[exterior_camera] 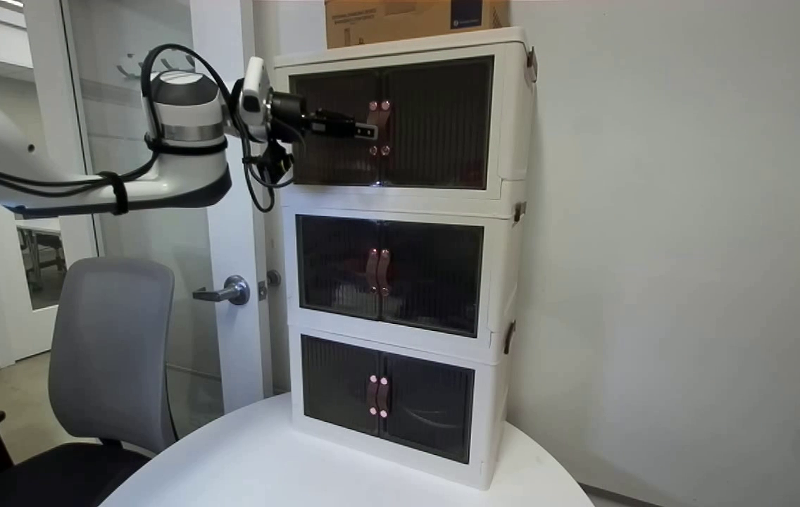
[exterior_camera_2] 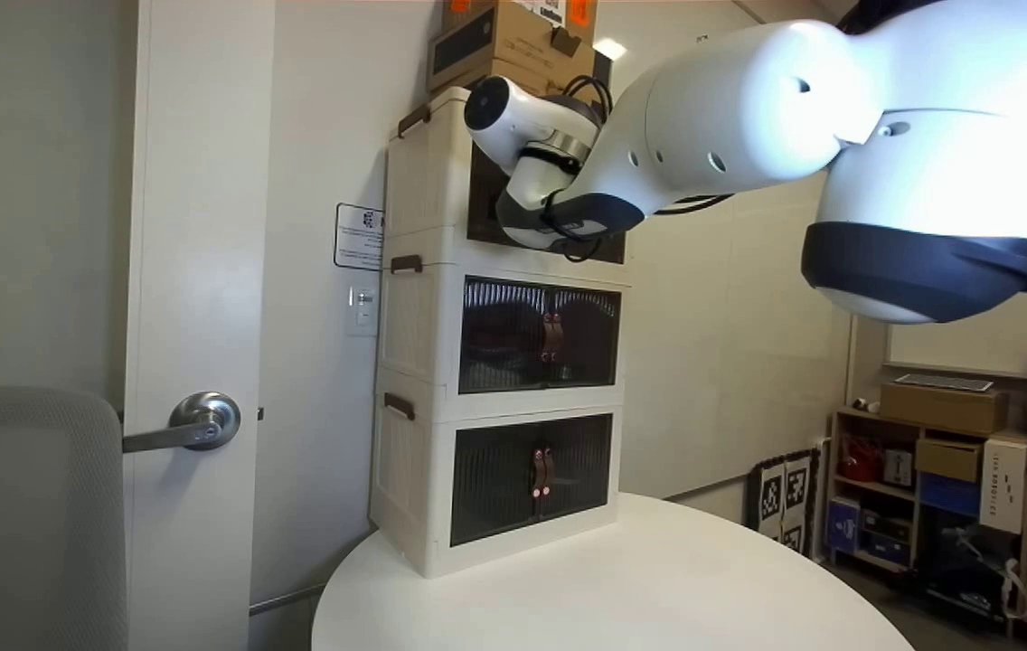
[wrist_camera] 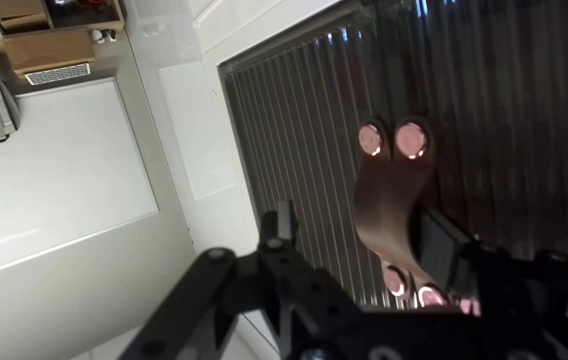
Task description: Open the doors of the top compartment of the cabinet.
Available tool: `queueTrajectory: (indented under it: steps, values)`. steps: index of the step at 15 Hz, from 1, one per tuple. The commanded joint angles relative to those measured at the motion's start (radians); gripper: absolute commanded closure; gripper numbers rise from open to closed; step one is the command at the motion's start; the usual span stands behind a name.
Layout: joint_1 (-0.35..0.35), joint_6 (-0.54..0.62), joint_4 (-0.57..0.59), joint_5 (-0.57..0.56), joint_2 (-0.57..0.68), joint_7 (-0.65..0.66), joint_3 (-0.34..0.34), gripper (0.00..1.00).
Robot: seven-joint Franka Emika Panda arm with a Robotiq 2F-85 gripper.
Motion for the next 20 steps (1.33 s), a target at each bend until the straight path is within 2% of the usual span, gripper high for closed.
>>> queueTrajectory:
  steps: [1,3,4,7,12,20]
  values:
    - [-0.059,-0.097,0.103,0.024,-0.025,-0.008,-0.023,0.69]
    - [-0.069,-0.123,0.124,0.022,-0.033,-0.005,-0.032,0.84]
    - [-0.070,-0.126,0.129,-0.014,-0.019,0.009,-0.011,0.90]
    - [-0.057,-0.194,0.137,-0.025,-0.025,0.011,-0.015,0.97]
    - [-0.003,-0.275,0.113,-0.063,-0.041,0.012,-0.023,0.91]
    - [0.139,-0.236,-0.021,-0.097,-0.042,-0.010,0.004,0.92]
